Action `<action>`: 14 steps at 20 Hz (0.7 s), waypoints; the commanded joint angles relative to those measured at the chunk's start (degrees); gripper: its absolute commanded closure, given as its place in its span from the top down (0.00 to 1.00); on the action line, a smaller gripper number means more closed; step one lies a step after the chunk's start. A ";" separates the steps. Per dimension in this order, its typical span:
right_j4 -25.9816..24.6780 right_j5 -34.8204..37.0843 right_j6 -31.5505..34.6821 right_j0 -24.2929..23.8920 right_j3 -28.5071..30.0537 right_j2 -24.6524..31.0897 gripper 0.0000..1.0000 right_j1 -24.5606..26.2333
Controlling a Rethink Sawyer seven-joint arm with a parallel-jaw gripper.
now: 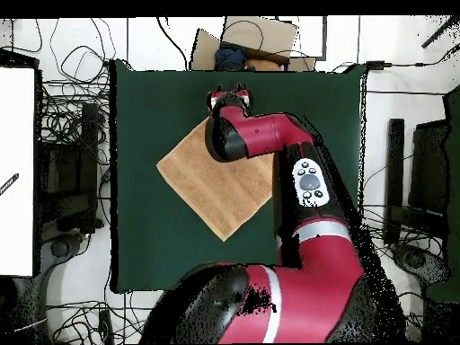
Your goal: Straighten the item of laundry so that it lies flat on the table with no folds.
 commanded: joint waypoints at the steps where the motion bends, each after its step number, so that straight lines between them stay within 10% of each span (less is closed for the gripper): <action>1: 2.53 7.18 9.78 4.97 8.46 -7.40 1.00 -3.96; 14: 8.85 11.19 8.07 7.05 20.60 -12.19 1.00 -16.56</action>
